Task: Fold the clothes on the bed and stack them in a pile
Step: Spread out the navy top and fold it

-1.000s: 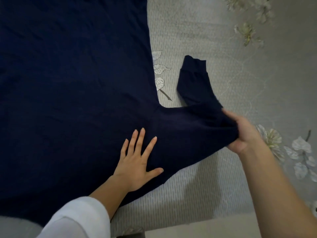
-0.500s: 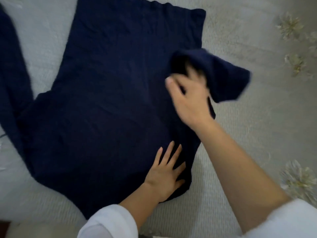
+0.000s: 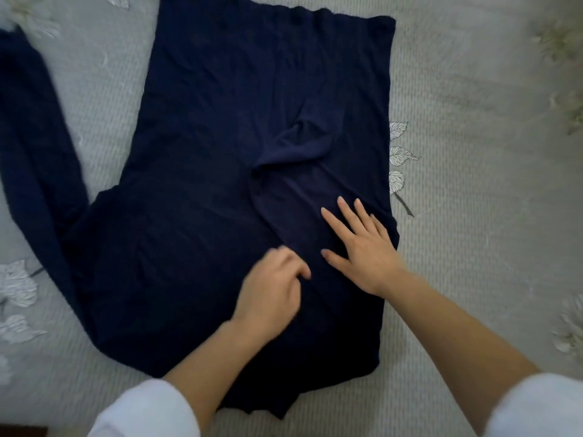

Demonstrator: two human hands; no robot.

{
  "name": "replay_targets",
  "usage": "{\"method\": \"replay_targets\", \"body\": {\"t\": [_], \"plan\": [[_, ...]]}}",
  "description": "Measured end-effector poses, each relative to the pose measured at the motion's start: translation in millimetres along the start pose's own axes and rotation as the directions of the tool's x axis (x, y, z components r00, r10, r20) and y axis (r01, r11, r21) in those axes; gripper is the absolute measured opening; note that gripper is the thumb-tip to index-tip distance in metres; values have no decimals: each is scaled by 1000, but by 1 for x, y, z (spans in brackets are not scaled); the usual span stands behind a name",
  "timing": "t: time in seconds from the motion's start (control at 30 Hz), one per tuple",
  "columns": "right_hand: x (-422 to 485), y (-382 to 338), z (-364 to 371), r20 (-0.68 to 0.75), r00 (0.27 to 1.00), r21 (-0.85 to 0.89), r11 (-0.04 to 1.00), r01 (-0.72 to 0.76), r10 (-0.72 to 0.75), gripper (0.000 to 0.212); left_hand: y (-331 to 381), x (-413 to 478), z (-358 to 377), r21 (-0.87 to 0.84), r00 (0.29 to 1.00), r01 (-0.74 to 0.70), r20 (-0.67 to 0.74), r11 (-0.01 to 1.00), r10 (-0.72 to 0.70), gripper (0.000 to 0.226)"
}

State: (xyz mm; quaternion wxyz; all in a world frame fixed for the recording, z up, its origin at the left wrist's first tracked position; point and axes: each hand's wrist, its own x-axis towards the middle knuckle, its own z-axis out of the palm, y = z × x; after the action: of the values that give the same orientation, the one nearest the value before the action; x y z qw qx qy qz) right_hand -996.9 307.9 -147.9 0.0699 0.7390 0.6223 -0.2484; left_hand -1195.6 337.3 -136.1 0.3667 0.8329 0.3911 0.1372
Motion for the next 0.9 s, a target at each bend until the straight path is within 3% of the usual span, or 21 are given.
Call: {"method": "replay_targets", "body": {"t": [0.07,0.13,0.27,0.33,0.4,0.43,0.5,0.57,0.63,0.67,0.73,0.8,0.83,0.9], "plan": [[-2,-5,9,-4,1000,2,1000,-24,24,77,-14,37,-23,26,976,128,-180,991,-121,22],[0,-9,17,-11,999,-6,999,-49,49,80,-24,78,-36,113,966,143,-233,983,-114,27],[2,-10,23,-39,996,4,997,-77,77,81,-30,144,-32,351,999,31,-40,936,-18,63],[3,-10,24,-29,996,6,997,-81,81,81,-28,169,-25,256,985,173,-35,951,-169,80],[3,-11,24,-22,996,8,996,-91,91,82,-24,193,-24,7,909,410,-81,912,-408,90],[4,-11,24,-20,995,12,995,-95,95,82,-23,202,-24,-38,889,449,-79,893,-450,95],[4,-12,23,-12,995,10,995,-96,96,81,-25,215,-28,135,930,362,14,922,-367,106],[4,-12,22,-2,996,6,996,-93,93,81,-27,221,-36,250,948,244,140,937,-284,104],[4,-12,21,2,995,15,995,-96,96,81,-28,225,-43,125,951,254,147,959,-271,77],[4,-12,20,4,995,17,995,-97,97,81,-28,227,-48,-19,947,307,103,951,-304,64],[3,-12,20,6,995,15,995,-97,97,81,-28,231,-60,-405,900,413,45,816,-433,53],[4,-12,21,10,995,8,995,-102,101,81,-34,236,-74,-752,828,387,29,534,-559,47],[4,-12,21,12,994,3,994,-105,105,81,-40,239,-82,-858,785,340,34,385,-618,45],[5,-13,21,13,994,1,994,-111,111,82,-57,241,-97,-934,690,304,77,191,-719,43]]}}
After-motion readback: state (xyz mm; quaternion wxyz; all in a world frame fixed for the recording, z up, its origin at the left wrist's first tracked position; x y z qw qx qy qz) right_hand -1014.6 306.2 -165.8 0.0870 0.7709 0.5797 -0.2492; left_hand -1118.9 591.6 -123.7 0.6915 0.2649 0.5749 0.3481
